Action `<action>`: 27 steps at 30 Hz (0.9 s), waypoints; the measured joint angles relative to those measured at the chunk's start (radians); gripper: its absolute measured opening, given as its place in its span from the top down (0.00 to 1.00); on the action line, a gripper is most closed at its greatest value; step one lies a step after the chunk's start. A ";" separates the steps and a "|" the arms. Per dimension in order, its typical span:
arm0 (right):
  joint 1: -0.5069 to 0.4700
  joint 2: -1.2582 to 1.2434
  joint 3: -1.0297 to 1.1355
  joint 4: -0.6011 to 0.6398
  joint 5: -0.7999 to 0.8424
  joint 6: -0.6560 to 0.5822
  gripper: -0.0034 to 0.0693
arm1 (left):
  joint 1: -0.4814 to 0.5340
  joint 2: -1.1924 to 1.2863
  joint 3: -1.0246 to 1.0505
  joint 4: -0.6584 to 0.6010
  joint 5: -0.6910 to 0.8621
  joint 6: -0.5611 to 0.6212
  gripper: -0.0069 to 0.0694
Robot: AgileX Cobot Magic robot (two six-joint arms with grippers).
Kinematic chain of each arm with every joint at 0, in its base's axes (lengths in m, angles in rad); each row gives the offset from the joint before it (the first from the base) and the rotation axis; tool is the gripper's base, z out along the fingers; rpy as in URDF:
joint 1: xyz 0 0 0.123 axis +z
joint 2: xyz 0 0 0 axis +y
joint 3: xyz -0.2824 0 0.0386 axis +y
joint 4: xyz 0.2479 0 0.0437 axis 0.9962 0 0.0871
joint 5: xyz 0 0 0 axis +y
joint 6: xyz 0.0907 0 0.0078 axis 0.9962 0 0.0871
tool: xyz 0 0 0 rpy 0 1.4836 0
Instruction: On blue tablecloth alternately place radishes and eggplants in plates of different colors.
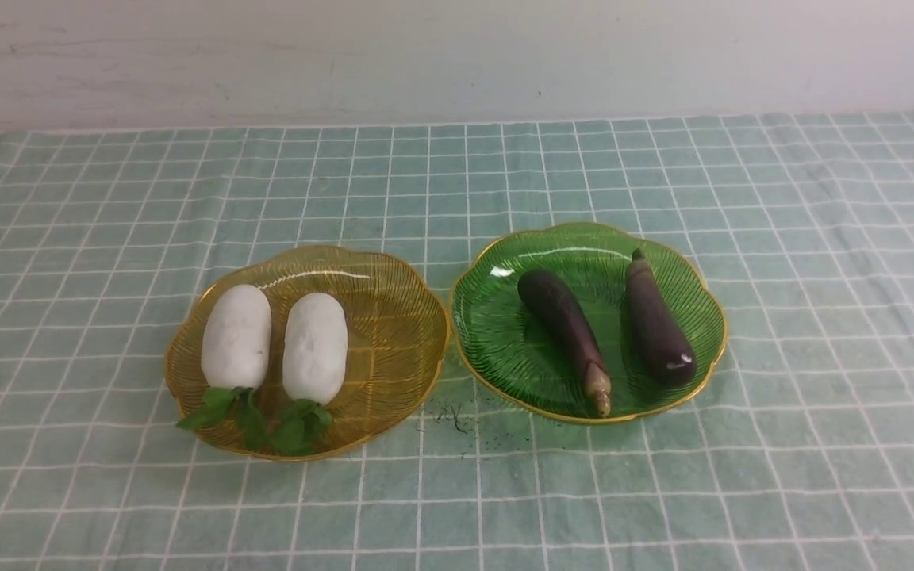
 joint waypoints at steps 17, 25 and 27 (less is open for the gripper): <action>0.000 0.000 0.000 0.000 0.000 0.000 0.97 | 0.000 0.000 0.000 0.001 0.000 0.000 0.92; -0.036 -0.002 0.062 -0.104 0.035 -0.007 0.97 | 0.000 0.000 0.000 0.001 0.000 0.000 0.92; -0.082 -0.002 0.125 -0.147 0.065 -0.009 0.97 | 0.000 0.000 0.000 0.001 0.000 0.000 0.92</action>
